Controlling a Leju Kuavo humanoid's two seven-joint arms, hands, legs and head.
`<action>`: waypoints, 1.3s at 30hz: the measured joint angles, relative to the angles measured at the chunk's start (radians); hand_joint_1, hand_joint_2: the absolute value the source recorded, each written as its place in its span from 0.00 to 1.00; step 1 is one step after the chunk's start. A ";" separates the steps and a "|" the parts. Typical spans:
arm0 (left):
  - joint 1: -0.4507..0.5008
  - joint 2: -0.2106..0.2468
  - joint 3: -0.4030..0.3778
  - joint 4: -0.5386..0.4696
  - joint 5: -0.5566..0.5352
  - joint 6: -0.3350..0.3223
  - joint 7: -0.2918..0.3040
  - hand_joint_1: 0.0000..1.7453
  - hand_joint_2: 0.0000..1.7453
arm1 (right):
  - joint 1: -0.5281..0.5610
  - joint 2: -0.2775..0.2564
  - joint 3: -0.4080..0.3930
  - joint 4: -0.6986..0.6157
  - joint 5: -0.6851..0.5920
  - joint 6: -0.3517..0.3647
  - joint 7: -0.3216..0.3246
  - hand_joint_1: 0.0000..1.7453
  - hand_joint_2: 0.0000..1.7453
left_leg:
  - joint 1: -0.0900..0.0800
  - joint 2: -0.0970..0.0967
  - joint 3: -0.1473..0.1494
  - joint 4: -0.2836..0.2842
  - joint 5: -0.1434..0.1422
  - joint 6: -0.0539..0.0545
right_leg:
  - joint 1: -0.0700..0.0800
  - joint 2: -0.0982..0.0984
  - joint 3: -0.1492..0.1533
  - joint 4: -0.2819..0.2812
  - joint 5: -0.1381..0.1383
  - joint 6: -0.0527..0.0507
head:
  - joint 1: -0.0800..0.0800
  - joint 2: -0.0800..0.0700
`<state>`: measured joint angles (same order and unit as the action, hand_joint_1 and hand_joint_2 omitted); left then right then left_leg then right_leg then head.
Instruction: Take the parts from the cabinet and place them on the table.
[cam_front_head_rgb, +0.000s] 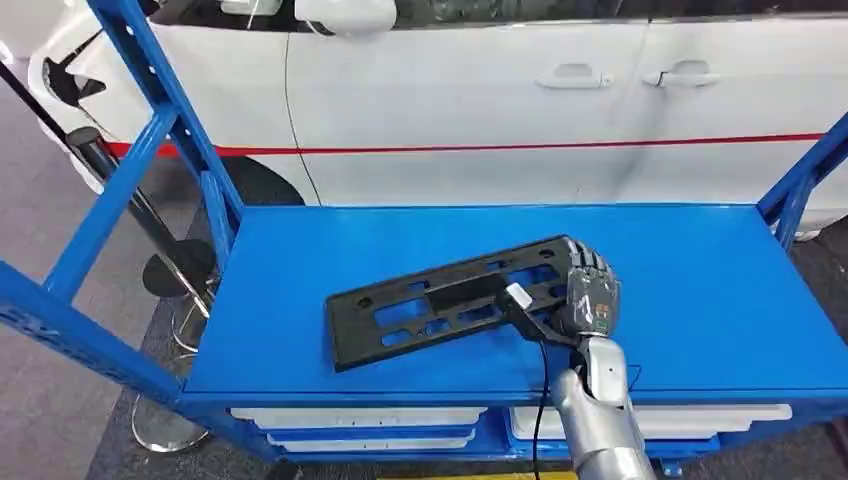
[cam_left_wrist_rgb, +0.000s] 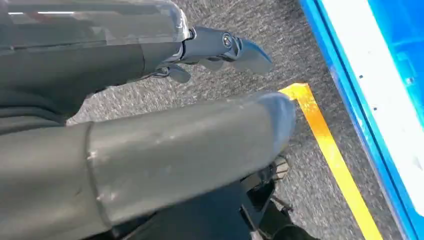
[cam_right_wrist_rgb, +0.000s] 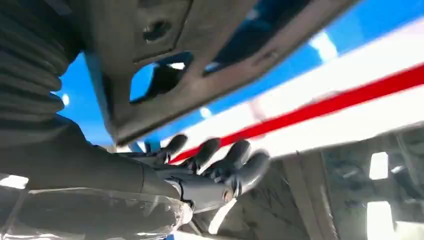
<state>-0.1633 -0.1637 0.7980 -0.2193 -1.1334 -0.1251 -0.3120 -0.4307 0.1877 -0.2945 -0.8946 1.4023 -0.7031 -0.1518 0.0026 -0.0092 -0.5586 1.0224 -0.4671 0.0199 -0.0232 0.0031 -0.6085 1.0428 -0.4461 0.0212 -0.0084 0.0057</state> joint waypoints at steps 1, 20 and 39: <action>0.001 0.000 0.000 0.000 0.000 0.000 0.000 0.00 0.00 | 0.000 0.000 0.000 -0.001 0.001 -0.001 -0.004 1.00 1.00 | 0.000 0.000 0.000 -0.005 0.001 -0.004 | 0.002 0.002 -0.001 0.003 -0.002 -0.007 | 0.001 0.000; 0.008 -0.003 -0.011 0.000 -0.002 0.020 -0.010 0.00 0.00 | -0.003 0.003 -0.021 -0.022 -0.024 -0.003 -0.052 1.00 1.00 | -0.001 0.006 -0.033 -0.018 0.049 0.026 | 0.020 -0.004 0.020 0.023 -0.036 -0.003 | 0.002 0.000; -0.001 -0.018 -0.009 0.000 0.045 0.101 -0.042 0.00 0.00 | -0.014 0.075 -0.076 -0.203 -0.191 -0.002 -0.341 1.00 1.00 | 0.006 0.004 -0.175 0.289 -0.112 -0.025 | 0.006 -0.003 -0.006 0.002 -0.006 -0.042 | 0.000 0.000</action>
<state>-0.1642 -0.1820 0.7889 -0.2193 -1.0880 -0.0240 -0.3536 -0.4442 0.2629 -0.3704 -1.0979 1.2111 -0.7050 -0.4925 0.0088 -0.0051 -0.7339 1.3115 -0.5794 -0.0053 -0.0171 -0.0004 -0.6146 1.0448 -0.4525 -0.0210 -0.0080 0.0057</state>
